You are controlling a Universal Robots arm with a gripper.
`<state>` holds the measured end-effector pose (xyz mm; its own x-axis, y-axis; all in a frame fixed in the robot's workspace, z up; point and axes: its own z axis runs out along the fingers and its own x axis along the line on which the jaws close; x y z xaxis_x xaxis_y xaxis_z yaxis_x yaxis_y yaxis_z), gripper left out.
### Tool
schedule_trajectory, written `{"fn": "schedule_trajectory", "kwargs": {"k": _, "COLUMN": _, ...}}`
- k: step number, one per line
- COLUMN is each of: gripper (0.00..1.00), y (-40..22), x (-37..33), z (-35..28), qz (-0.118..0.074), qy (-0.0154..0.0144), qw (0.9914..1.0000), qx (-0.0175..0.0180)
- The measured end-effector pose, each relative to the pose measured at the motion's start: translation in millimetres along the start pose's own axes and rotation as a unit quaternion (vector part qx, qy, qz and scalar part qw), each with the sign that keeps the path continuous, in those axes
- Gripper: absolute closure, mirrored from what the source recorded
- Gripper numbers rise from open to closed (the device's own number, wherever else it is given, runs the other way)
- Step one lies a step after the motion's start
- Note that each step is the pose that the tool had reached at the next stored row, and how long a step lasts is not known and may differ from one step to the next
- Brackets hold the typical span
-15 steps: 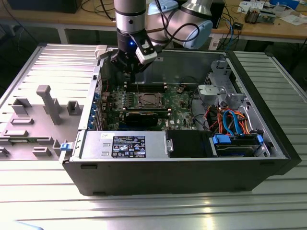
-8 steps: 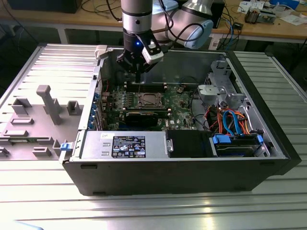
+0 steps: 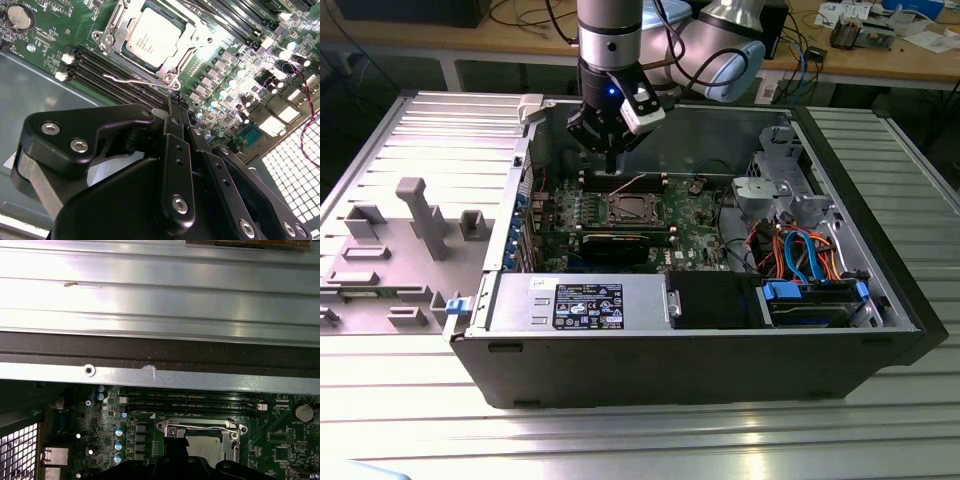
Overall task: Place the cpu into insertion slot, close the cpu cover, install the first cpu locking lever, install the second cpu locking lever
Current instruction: 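Install the first cpu locking lever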
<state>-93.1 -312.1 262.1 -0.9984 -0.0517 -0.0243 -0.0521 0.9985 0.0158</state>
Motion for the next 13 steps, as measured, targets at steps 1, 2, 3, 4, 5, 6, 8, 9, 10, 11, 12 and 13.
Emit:
{"fn": "schedule_trajectory", "kwargs": {"k": 1, "gripper": 0.89, "y": 0.0, "x": 0.0, "z": 0.0, "qz": 0.000, "qy": 0.0000, "qw": 1.00000, "qx": 0.0000}}
{"fn": "schedule_trajectory", "kwargs": {"k": 2, "gripper": 0.89, "y": 0.0, "x": 0.0, "z": 0.0, "qz": 0.000, "qy": 0.0000, "qw": 1.00000, "qx": 0.0000}}
{"fn": "schedule_trajectory", "kwargs": {"k": 3, "gripper": 0.89, "y": 0.0, "x": 0.0, "z": 0.0, "qz": 0.000, "qy": 0.0000, "qw": 1.00000, "qx": 0.0000}}
{"fn": "schedule_trajectory", "kwargs": {"k": 4, "gripper": 0.89, "y": 0.0, "x": 0.0, "z": 0.0, "qz": 0.000, "qy": 0.0000, "qw": 1.00000, "qx": 0.0000}}
{"fn": "schedule_trajectory", "kwargs": {"k": 5, "gripper": 0.89, "y": 0.0, "x": 0.0, "z": 0.0, "qz": 0.000, "qy": 0.0000, "qw": 1.00000, "qx": 0.0000}}
{"fn": "schedule_trajectory", "kwargs": {"k": 6, "gripper": 0.89, "y": 0.0, "x": 0.0, "z": 0.0, "qz": 0.000, "qy": 0.0000, "qw": 1.00000, "qx": 0.0000}}
{"fn": "schedule_trajectory", "kwargs": {"k": 8, "gripper": 0.89, "y": 0.0, "x": 0.0, "z": 0.0, "qz": 0.000, "qy": 0.0000, "qw": 1.00000, "qx": -0.0001}}
{"fn": "schedule_trajectory", "kwargs": {"k": 9, "gripper": 0.89, "y": 0.0, "x": 0.0, "z": 0.1, "qz": 0.000, "qy": -0.0001, "qw": 1.00000, "qx": -0.0004}}
{"fn": "schedule_trajectory", "kwargs": {"k": 10, "gripper": 0.89, "y": 0.0, "x": -0.1, "z": 0.1, "qz": 0.000, "qy": -0.0001, "qw": 1.00000, "qx": -0.0010}}
{"fn": "schedule_trajectory", "kwargs": {"k": 11, "gripper": 0.89, "y": -0.2, "x": -0.1, "z": 0.1, "qz": 0.000, "qy": -0.0002, "qw": 1.00000, "qx": -0.0027}}
{"fn": "schedule_trajectory", "kwargs": {"k": 12, "gripper": 0.89, "y": -0.5, "x": -0.1, "z": 0.1, "qz": 0.000, "qy": -0.0003, "qw": 0.99998, "qx": -0.0062}}
{"fn": "schedule_trajectory", "kwargs": {"k": 13, "gripper": 0.89, "y": -0.9, "x": -0.5, "z": 0.5, "qz": 0.000, "qy": -0.0004, "qw": 0.99997, "qx": -0.0081}}
